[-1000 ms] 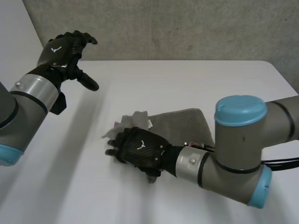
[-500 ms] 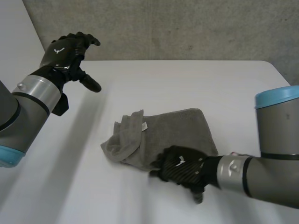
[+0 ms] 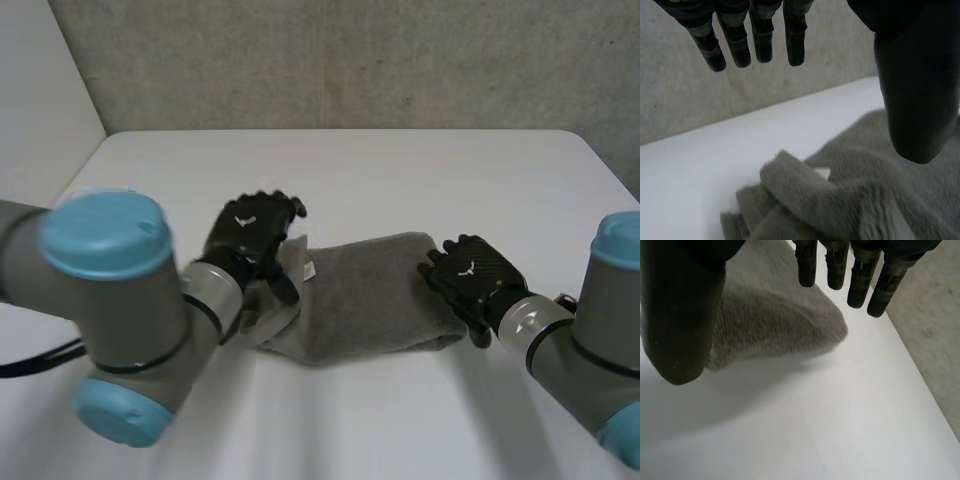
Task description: Fold the towel.
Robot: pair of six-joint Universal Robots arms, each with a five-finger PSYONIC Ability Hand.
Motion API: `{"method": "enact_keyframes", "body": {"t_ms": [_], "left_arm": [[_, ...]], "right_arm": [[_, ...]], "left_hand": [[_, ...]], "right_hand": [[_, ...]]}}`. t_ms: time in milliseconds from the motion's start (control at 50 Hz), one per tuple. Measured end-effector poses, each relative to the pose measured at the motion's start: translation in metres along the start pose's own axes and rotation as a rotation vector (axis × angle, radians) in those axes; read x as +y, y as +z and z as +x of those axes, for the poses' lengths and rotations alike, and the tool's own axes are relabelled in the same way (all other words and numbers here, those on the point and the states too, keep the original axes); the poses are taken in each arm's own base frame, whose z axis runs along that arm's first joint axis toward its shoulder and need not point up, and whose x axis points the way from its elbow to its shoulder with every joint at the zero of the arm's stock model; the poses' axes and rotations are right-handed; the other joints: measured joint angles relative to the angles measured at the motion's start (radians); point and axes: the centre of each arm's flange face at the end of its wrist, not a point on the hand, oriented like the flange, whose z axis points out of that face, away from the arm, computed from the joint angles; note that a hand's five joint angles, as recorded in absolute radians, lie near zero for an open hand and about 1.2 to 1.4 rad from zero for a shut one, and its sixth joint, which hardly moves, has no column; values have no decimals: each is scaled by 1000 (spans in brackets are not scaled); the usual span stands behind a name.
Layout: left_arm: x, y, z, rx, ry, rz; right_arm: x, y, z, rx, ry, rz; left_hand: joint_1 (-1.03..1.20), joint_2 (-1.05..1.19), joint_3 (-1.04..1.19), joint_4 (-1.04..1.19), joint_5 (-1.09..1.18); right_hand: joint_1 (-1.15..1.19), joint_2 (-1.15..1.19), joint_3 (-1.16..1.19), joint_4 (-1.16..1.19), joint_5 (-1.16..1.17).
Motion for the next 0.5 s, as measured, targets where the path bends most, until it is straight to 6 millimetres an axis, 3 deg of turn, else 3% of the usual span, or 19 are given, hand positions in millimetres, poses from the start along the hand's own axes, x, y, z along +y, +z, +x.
{"method": "enact_keyframes", "body": {"t_ms": [240, 360, 500], "left_arm": [[53, 15, 24, -88, 119, -72], [63, 19, 23, -133, 141, -64], [62, 19, 14, -203, 157, -53]], "right_arm": [[18, 9, -10, 55, -11, -24], [20, 12, -12, 47, -8, -23], [20, 12, -15, 31, -2, -8]], "left_hand": [[0, 0, 0, 0, 0], [0, 0, 0, 0, 10], [0, 2, 0, 0, 28]], "right_hand": [[0, 0, 0, 0, 0], [106, 83, 0, 0, 116], [376, 352, 0, 0, 375]]}}
